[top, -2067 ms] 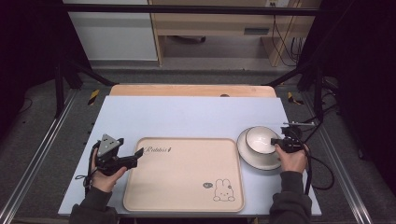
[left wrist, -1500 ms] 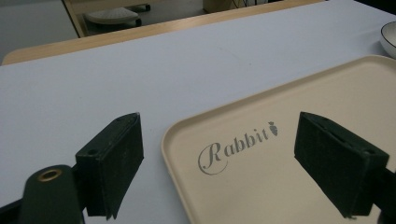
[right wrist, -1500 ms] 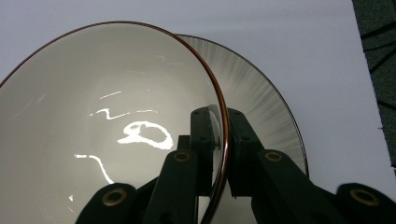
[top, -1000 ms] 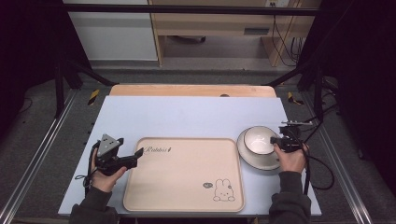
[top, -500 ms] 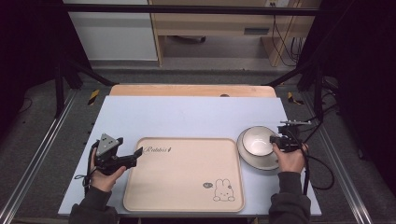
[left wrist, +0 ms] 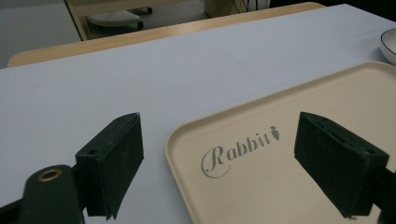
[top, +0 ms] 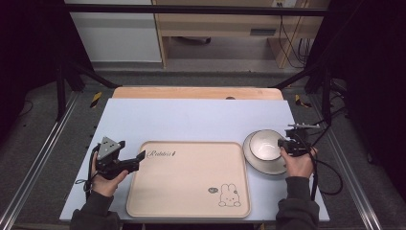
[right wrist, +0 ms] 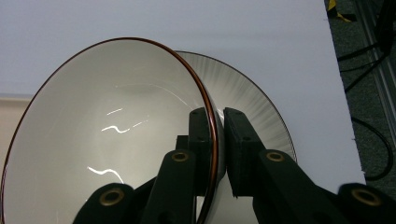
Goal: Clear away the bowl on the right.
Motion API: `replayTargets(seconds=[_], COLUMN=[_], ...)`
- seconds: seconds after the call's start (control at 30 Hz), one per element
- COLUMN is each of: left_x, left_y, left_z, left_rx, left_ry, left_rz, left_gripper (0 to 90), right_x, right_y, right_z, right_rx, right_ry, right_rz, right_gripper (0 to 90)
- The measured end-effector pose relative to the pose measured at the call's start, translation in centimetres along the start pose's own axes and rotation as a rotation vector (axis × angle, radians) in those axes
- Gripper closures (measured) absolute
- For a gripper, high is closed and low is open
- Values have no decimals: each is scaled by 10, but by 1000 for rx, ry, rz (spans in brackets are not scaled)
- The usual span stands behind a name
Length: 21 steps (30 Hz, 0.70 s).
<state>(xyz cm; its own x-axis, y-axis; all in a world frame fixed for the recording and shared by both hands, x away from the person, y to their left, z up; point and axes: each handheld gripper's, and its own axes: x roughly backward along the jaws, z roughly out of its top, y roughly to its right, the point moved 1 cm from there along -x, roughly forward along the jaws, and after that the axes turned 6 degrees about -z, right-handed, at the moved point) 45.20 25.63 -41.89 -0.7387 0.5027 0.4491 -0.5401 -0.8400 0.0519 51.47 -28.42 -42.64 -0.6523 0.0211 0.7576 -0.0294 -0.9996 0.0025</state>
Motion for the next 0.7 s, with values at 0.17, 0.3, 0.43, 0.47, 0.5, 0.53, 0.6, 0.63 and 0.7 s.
replayTargets(seconds=[0.17, 0.3, 0.43, 0.47, 0.5, 0.53, 0.6, 0.63, 0.7], left_x=[1, 1, 1, 1, 1, 1, 1, 1, 1], left_y=[1, 1, 1, 1, 1, 1, 2, 2, 3], left_z=[0, 0, 0, 0, 0, 0, 0, 0, 0], left_rx=[-4, -5, -6, -5, -5, -7, -8, -8, -8], left_ry=[3, 3, 4, 4, 4, 4, 3, 3, 4], left_rz=[-1, -1, 0, -1, -1, -1, -2, -2, -4], left_gripper=[154, 154, 154, 154, 153, 154, 154, 153, 153], right_x=[5, 9, 13, 14, 15, 17, 19, 21, 25], right_y=[0, -1, -2, -3, -3, -4, -5, -6, -8], right_z=[1, 2, 4, 4, 4, 5, 5, 6, 7], right_rx=[-5, 6, 1, 1, 2, -4, 5, 6, 9], right_ry=[13, 28, 38, 39, 43, 43, 51, 58, 67], right_rz=[9, 18, 31, 35, 38, 43, 46, 50, 60], right_gripper=[814, 814, 814, 814, 814, 814, 813, 813, 813])
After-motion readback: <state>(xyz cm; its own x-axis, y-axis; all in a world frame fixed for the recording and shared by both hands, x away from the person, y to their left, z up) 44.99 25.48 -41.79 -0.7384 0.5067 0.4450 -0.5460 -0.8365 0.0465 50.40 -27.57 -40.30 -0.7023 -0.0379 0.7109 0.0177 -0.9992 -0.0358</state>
